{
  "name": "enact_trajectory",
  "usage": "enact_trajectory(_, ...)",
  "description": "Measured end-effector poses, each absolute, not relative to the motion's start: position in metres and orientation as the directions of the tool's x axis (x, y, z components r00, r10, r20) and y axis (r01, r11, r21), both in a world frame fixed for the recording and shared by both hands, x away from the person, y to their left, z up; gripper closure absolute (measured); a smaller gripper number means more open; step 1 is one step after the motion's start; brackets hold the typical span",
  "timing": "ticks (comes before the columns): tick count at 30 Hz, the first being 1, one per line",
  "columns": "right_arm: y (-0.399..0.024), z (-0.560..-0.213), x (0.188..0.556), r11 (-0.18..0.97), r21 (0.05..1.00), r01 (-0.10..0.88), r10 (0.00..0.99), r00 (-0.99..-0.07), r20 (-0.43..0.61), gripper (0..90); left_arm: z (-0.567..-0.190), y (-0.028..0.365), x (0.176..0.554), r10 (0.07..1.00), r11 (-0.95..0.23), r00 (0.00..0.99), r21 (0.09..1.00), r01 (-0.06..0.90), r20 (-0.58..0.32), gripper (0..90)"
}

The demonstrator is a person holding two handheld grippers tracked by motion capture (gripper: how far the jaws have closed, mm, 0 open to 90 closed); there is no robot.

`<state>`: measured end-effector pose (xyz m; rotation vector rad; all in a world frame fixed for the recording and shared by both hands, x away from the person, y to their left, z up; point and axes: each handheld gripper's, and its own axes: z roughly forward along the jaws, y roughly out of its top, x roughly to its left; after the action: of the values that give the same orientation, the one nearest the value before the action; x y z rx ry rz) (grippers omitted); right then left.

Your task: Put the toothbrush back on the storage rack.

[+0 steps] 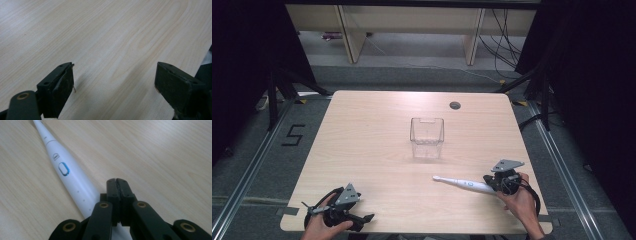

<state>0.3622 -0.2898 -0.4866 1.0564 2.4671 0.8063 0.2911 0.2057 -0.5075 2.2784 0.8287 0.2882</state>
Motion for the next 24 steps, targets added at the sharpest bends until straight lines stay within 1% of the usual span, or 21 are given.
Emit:
enact_trajectory(1, -0.287, -0.489, 0.359, 0.533, 0.635, 0.558, 0.76, -0.647, -0.069, 89.6, -0.508, 0.206, 0.291, 0.636, -0.56, 0.771, 0.672, 0.484, -0.025, 15.3)
enact_trajectory(4, -0.285, -0.487, 0.355, 0.546, 0.627, 0.556, 0.743, -0.666, -0.057, 89.4, -0.508, 0.206, 0.291, 0.638, -0.56, 0.77, 0.671, 0.485, -0.024, 15.3)
enact_trajectory(6, -0.284, -0.488, 0.352, 0.557, 0.621, 0.552, 0.74, -0.67, -0.068, 89.4, -0.508, 0.206, 0.291, 0.637, -0.561, 0.77, 0.671, 0.485, -0.024, 15.3)
enact_trajectory(7, -0.284, -0.488, 0.352, 0.557, 0.621, 0.552, 0.74, -0.67, -0.068, 89.4, -0.508, 0.206, 0.291, 0.637, -0.561, 0.771, 0.671, 0.484, -0.023, 15.3)
enact_trajectory(8, -0.283, -0.488, 0.348, 0.55, 0.612, 0.568, 0.743, -0.668, -0.047, 89.4, -0.508, 0.206, 0.291, 0.638, -0.56, 0.77, 0.672, 0.485, -0.024, 15.4)
enact_trajectory(11, -0.283, -0.488, 0.345, 0.551, 0.614, 0.566, 0.74, -0.671, -0.046, 89.4, -0.508, 0.206, 0.291, 0.637, -0.561, 0.77, 0.671, 0.485, -0.024, 15.3)
enact_trajectory(12, -0.284, -0.487, 0.343, 0.56, 0.601, 0.571, 0.735, -0.677, -0.041, 89.4, -0.508, 0.206, 0.291, 0.637, -0.562, 0.771, 0.67, 0.485, -0.024, 15.4)
enact_trajectory(14, -0.285, -0.488, 0.341, 0.558, 0.61, 0.563, 0.734, -0.678, -0.045, 89.4, -0.508, 0.206, 0.291, 0.638, -0.561, 0.77, 0.671, 0.485, -0.024, 15.4)
enact_trajectory(15, -0.284, -0.488, 0.339, 0.551, 0.597, 0.583, 0.74, -0.672, -0.027, 89.4, -0.508, 0.206, 0.291, 0.638, -0.561, 0.77, 0.671, 0.485, -0.023, 15.4)
enact_trajectory(17, -0.285, -0.489, 0.338, 0.554, 0.607, 0.57, 0.737, -0.675, -0.039, 89.3, -0.508, 0.206, 0.291, 0.637, -0.562, 0.771, 0.671, 0.484, -0.023, 15.4)
enact_trajectory(22, -0.286, -0.488, 0.334, 0.551, 0.597, 0.583, 0.739, -0.673, -0.026, 89.3, -0.508, 0.206, 0.291, 0.637, -0.561, 0.77, 0.672, 0.484, -0.024, 15.3)
enact_trajectory(23, -0.288, -0.488, 0.336, 0.578, 0.605, 0.547, 0.716, -0.696, -0.054, 89.3, -0.508, 0.206, 0.291, 0.635, -0.564, 0.772, 0.67, 0.483, -0.021, 15.4)
enact_trajectory(24, -0.287, -0.489, 0.335, 0.571, 0.621, 0.537, 0.716, -0.695, -0.057, 88.9, -0.508, 0.206, 0.291, 0.638, -0.561, 0.77, 0.671, 0.484, -0.023, 15.4)
